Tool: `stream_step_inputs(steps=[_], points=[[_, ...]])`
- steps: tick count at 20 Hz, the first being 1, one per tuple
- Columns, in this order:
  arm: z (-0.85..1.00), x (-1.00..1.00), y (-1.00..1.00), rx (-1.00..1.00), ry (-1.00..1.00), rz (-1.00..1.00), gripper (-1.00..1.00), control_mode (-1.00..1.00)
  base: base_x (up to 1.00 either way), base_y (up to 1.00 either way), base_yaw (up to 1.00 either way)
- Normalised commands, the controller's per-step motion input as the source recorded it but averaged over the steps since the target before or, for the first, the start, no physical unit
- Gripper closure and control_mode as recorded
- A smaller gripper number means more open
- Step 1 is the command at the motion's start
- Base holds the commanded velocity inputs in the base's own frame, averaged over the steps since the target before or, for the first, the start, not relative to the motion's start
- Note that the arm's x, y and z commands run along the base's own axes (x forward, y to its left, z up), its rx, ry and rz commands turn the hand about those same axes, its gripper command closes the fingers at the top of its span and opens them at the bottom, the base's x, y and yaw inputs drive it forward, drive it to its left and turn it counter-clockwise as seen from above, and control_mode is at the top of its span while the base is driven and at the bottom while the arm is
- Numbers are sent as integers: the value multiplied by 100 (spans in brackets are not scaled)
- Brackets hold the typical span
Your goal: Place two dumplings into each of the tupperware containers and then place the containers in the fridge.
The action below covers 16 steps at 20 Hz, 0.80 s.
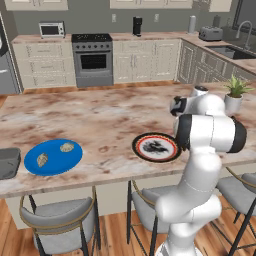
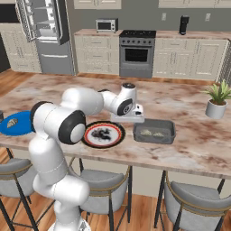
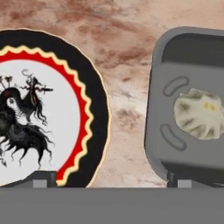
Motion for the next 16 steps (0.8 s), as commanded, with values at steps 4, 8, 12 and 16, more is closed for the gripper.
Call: stream_step_inputs(steps=[4, 8, 12, 16], points=[[-28, 13, 0, 0, 0, 0, -100, -100, 0, 0, 0], [-23, 20, -9, 0, 0, 0, -100, -100, 0, 0, 0], [-14, 13, -19, 1, 0, 0, -100, -100, 0, 0, 0], [-10, 8, -6, 0, 0, 0, -100, -100, 0, 0, 0]])
